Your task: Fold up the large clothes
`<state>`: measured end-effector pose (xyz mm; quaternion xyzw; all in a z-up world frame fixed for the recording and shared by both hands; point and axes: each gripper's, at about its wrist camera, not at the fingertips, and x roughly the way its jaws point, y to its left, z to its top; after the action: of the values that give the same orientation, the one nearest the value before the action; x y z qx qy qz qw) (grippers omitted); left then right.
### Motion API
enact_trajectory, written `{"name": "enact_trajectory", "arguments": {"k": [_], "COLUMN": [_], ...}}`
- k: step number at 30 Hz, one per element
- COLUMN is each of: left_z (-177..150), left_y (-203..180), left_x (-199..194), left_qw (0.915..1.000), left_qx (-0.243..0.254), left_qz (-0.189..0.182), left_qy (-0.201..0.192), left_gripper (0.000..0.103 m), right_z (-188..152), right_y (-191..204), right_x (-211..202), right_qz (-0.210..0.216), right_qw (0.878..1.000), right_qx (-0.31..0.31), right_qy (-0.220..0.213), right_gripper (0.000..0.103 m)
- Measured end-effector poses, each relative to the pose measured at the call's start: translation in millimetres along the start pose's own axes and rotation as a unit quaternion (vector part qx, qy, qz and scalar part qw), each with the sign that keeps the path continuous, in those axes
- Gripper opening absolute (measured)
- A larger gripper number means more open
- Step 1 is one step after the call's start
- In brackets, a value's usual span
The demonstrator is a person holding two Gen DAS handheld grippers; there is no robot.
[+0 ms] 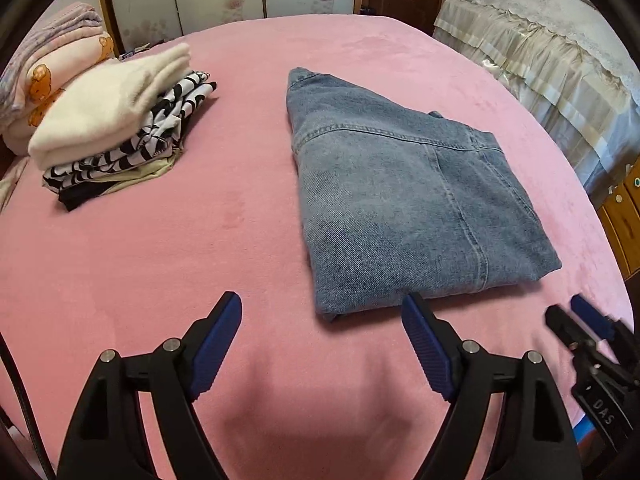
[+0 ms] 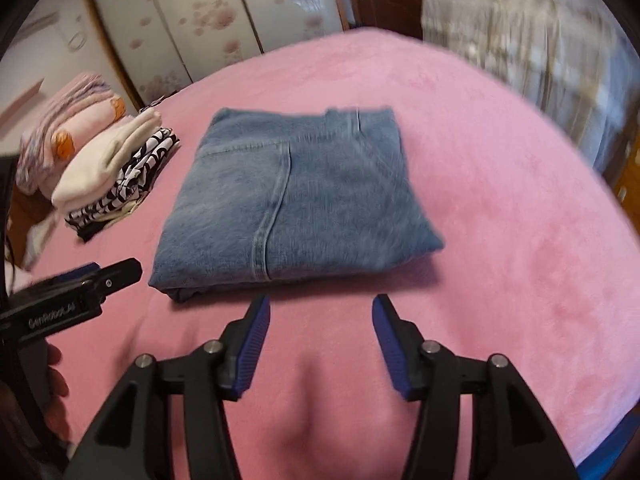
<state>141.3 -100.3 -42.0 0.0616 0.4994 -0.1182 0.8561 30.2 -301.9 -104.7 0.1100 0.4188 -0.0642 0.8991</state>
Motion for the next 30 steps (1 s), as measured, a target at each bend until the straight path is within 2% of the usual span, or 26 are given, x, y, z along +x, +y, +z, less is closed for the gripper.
{"name": "enact_trajectory", "arguments": {"k": [2, 5, 7, 8, 11, 12, 17, 20, 22, 26, 30], "left_z": [2.1, 10.7, 18.4, 24.1, 39.2, 44.6, 69.9, 81.7, 86.4, 91.2, 91.0], "left_y": [1.0, 5.3, 8.9, 10.7, 13.9, 14.1, 23.0, 30.7, 32.0, 35.1, 38.4], "left_x": [-4.5, -8.6, -9.3, -9.0, -4.4, -1.1, 21.5, 44.6, 60.2, 90.9, 117.5], "left_qw": [1.0, 0.9991, 0.9982, 0.9971, 0.9934, 0.9926, 0.9856, 0.9782, 0.9738, 0.9707, 0.9607], "left_qx": [-0.001, -0.002, -0.004, -0.004, -0.003, -0.005, -0.028, -0.051, -0.055, -0.062, -0.084], "left_qz": [-0.004, -0.032, -0.045, -0.057, -0.09, -0.094, -0.126, -0.153, -0.169, -0.171, -0.2], "left_qy": [0.006, 0.027, 0.041, 0.051, 0.071, 0.077, 0.109, 0.131, 0.143, 0.157, 0.173], "left_gripper": [0.081, 0.081, 0.081, 0.081, 0.085, 0.089, 0.092, 0.092, 0.092, 0.092, 0.092], "right_z": [7.0, 21.6, 35.8, 42.6, 63.2, 70.7, 106.2, 118.6, 124.7, 130.2, 127.7], "right_y": [6.3, 5.4, 0.9, -2.9, -15.6, -20.8, -54.8, -66.4, -73.6, -81.8, -90.2], "right_x": [-15.3, -29.3, -35.4, -37.3, -38.5, -37.0, -7.6, 14.7, 32.3, 64.9, 94.2], "right_qz": [-0.014, -0.015, -0.025, -0.025, -0.028, -0.026, 0.045, 0.063, 0.086, 0.108, 0.13], "right_qw": [0.999, 0.998, 0.997, 0.997, 0.997, 0.997, 0.998, 0.996, 0.993, 0.988, 0.982], "right_qx": [-0.036, -0.059, -0.068, -0.071, -0.075, -0.072, -0.016, 0.007, 0.017, 0.021, 0.036], "right_qy": [-0.023, -0.035, -0.034, -0.033, -0.024, -0.017, 0.042, 0.067, 0.084, 0.106, 0.131], "right_gripper": [0.054, 0.054, 0.065, 0.074, 0.076, 0.076, 0.076, 0.076, 0.076, 0.076, 0.076]}}
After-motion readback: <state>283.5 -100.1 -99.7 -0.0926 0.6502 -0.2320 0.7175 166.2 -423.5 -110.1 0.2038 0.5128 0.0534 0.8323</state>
